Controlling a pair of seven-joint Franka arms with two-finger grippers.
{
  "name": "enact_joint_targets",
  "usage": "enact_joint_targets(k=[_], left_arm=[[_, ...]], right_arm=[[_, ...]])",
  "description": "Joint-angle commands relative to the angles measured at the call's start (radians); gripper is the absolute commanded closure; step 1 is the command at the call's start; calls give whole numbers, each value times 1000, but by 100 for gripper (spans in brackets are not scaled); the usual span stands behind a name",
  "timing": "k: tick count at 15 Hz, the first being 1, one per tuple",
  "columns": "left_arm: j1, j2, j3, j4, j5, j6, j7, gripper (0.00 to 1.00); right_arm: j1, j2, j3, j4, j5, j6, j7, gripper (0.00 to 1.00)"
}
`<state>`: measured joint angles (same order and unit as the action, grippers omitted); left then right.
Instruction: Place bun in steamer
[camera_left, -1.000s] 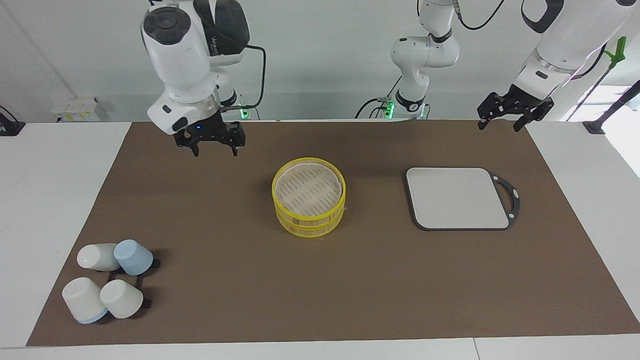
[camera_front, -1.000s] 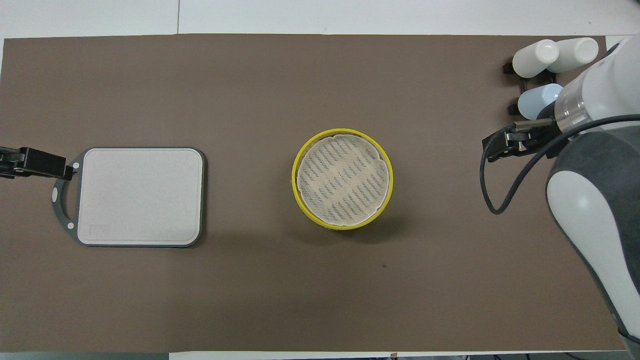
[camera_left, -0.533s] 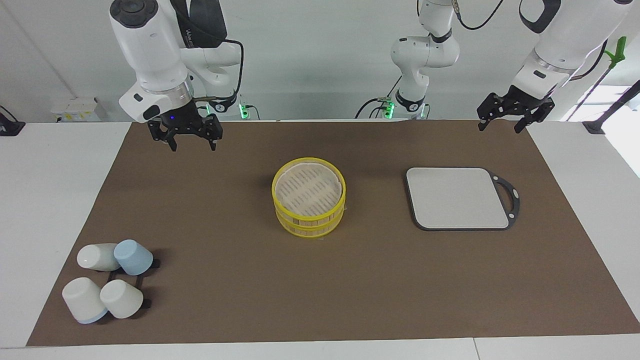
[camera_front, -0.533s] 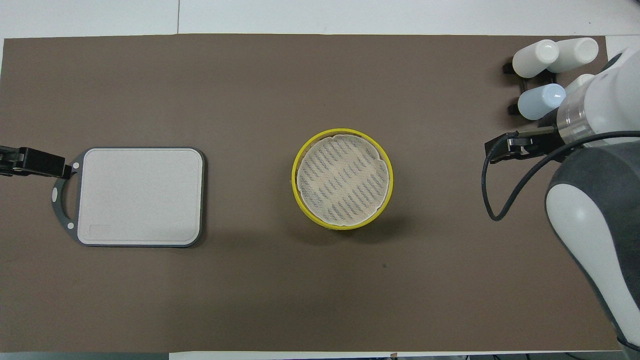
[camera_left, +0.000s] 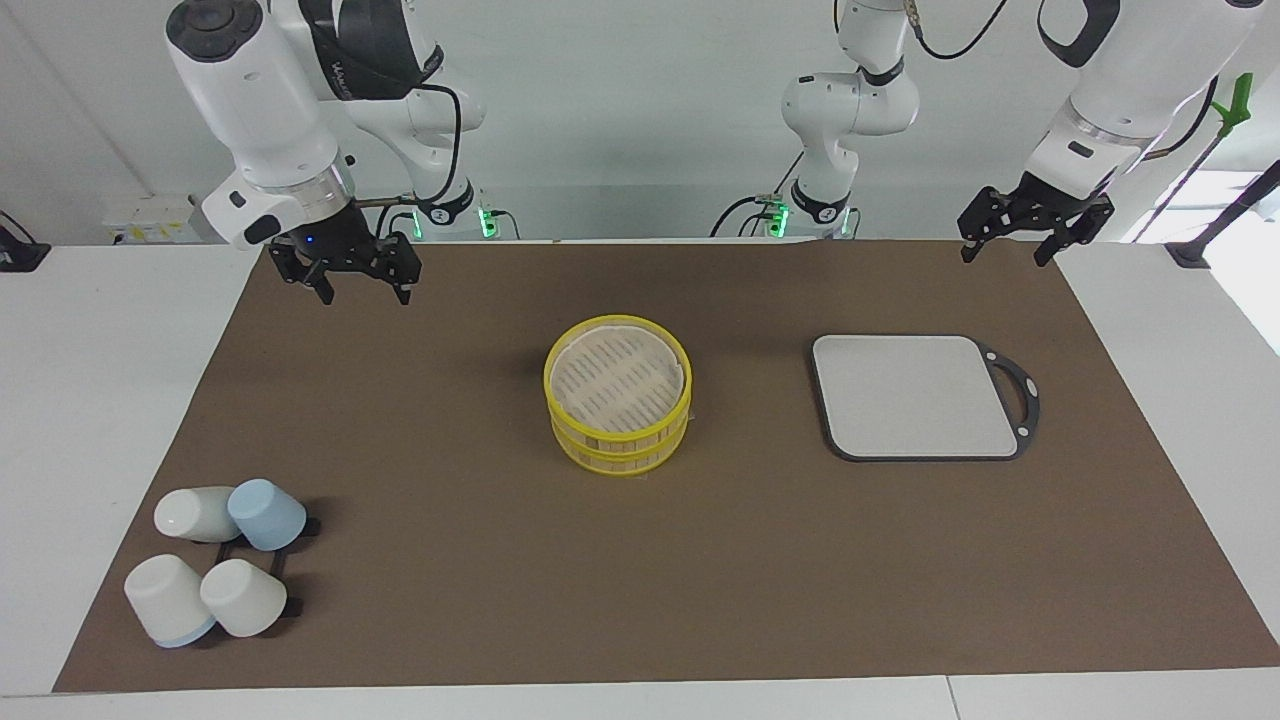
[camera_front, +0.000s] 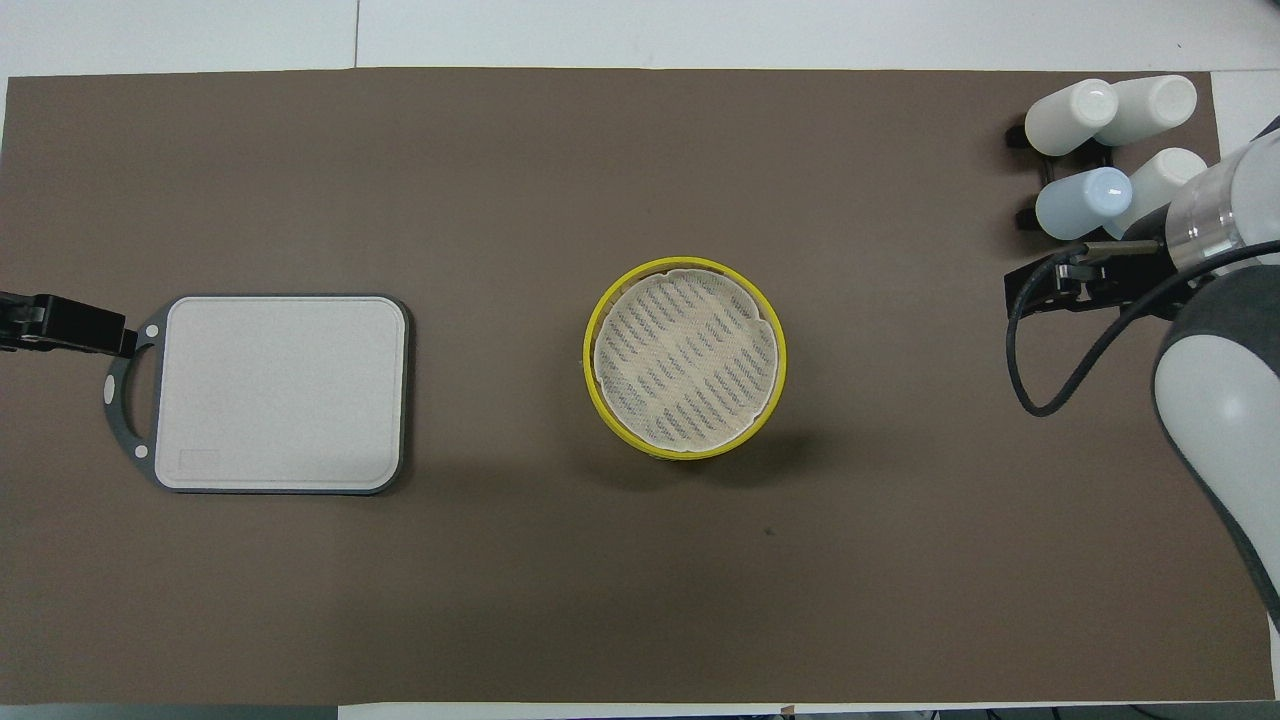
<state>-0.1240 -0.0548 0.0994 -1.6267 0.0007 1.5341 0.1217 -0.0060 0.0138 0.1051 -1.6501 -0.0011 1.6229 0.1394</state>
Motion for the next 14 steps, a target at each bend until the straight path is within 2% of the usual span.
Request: enact_joint_targets(k=[1,14], left_arm=[[-3,-10,0,-12,22,14,6,0],[-3,-10,0,-16,22,24,4,0]], right_arm=[[-3,-20,-2,-22,26,12,-26,0],[-5,-20,-5,-23,10,22,-26,0]])
